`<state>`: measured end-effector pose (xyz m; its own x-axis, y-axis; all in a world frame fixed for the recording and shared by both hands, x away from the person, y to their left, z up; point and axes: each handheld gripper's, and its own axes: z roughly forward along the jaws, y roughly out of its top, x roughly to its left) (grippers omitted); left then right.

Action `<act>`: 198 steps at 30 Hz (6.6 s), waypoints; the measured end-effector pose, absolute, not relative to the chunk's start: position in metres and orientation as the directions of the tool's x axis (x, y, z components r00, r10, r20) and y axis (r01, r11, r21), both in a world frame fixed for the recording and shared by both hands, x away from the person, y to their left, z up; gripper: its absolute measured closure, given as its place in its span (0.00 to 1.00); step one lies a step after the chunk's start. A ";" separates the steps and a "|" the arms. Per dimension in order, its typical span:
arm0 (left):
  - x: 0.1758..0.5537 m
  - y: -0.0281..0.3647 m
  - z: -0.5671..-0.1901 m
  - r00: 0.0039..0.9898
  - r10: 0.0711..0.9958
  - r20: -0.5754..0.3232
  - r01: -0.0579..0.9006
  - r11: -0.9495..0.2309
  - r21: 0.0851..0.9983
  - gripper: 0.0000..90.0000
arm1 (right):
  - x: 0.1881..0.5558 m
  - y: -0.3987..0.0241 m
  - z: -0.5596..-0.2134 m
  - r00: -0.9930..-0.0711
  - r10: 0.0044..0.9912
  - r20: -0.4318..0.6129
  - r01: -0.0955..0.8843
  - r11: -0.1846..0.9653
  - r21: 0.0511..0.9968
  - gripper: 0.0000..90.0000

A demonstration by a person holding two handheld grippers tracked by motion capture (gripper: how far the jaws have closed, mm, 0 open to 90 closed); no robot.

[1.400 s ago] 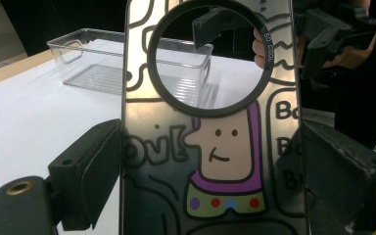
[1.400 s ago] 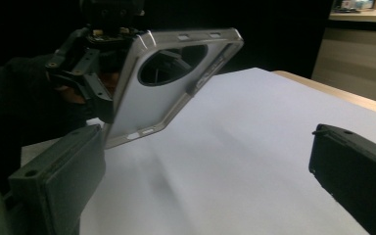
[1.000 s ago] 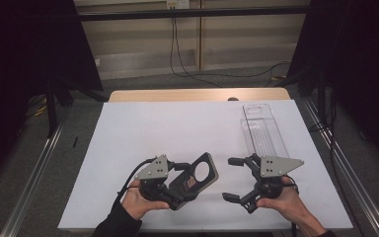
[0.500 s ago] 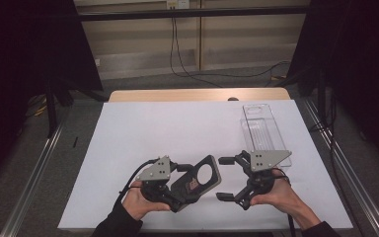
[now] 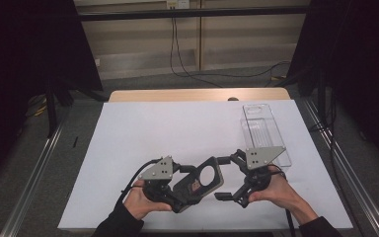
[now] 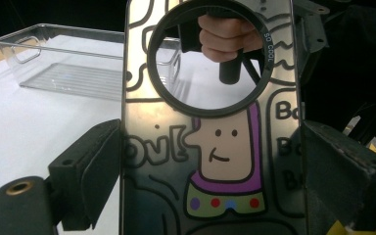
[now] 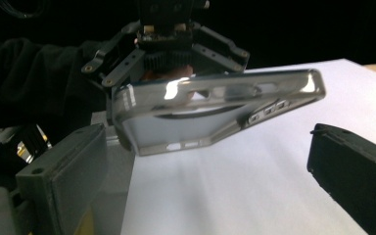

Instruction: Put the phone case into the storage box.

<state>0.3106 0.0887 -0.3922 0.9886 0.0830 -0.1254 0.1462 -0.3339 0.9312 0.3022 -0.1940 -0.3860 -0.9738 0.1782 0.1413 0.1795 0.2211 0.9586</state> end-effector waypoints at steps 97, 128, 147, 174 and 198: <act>0.314 0.116 -0.397 0.924 0.368 -0.102 0.240 -0.351 0.905 0.02 | 0.310 -0.205 -0.380 -0.951 0.274 0.141 0.201 0.205 0.958 0.13; 0.290 0.188 -0.404 0.681 0.731 -0.050 0.229 -0.148 0.962 0.02 | 0.315 -0.225 -0.375 -0.879 0.456 0.142 0.247 0.178 0.953 0.13; 0.285 0.233 -0.425 0.555 0.831 -0.049 0.253 -0.112 0.961 0.02 | 0.324 -0.240 -0.364 -0.823 0.548 0.150 0.269 0.143 0.953 0.13; 0.279 0.239 -0.425 0.559 0.827 -0.058 0.212 -0.074 0.975 0.03 | 0.355 -0.291 -0.333 -0.669 0.724 0.168 0.294 0.051 0.954 0.13; 0.279 0.239 -0.427 0.556 0.830 -0.049 0.213 -0.085 0.973 0.03 | 0.381 -0.321 -0.312 -0.522 0.843 0.133 0.322 0.050 0.945 0.13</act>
<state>0.2790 0.2394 -0.4270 0.5559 0.8298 -0.0495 0.2131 -0.0847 0.9734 0.3806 -0.3214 -0.3120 -0.5220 0.8425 0.1331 0.3221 0.0502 0.9454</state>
